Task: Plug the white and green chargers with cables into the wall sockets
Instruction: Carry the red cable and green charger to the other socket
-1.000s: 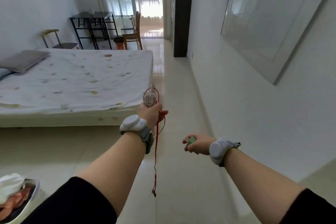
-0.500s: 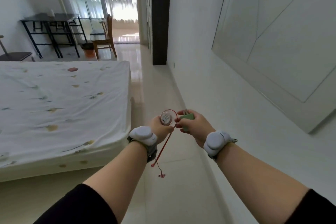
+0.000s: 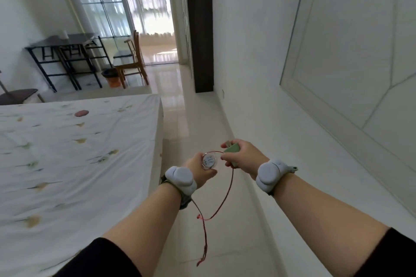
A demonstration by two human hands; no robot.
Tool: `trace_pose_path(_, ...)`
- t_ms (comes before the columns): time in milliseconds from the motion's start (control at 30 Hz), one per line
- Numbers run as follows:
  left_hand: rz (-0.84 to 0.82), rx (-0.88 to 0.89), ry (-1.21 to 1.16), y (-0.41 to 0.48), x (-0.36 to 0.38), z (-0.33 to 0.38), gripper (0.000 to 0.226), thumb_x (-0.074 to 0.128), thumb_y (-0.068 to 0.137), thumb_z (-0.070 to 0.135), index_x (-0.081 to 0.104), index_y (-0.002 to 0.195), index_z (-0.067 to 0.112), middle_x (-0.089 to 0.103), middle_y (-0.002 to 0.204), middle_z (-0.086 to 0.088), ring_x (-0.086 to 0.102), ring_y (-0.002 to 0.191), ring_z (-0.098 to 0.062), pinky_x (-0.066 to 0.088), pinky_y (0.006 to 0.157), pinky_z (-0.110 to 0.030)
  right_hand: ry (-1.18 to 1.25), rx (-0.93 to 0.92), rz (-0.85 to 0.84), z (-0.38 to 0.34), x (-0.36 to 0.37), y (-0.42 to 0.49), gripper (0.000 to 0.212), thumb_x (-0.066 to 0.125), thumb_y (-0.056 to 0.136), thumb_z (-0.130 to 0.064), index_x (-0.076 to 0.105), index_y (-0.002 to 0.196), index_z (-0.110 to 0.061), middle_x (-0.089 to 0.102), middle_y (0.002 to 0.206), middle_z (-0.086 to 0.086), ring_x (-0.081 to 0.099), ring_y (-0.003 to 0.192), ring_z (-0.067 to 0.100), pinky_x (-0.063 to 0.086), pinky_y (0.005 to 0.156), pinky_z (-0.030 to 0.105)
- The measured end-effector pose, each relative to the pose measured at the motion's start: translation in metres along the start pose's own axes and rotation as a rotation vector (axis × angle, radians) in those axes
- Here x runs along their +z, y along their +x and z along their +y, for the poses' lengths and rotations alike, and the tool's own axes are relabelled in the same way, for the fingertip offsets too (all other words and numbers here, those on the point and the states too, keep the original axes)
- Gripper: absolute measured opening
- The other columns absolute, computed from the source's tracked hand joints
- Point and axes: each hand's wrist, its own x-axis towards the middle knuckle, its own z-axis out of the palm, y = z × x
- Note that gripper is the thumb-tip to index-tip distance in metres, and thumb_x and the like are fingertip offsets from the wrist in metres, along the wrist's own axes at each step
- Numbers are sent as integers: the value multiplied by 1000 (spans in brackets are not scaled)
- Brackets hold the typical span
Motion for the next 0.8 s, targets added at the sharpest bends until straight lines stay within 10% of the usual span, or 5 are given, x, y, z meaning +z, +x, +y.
trace_pose_path(800, 40, -99, -442, 525, -150, -41, 37, 67, 82, 26, 55, 115, 13, 65, 90, -5, 59, 78, -17, 51, 74, -31, -197, -20, -20, -105, -40, 529, 22, 63, 80, -12, 60, 100, -19, 64, 84, 3, 60, 79, 18, 52, 76, 34)
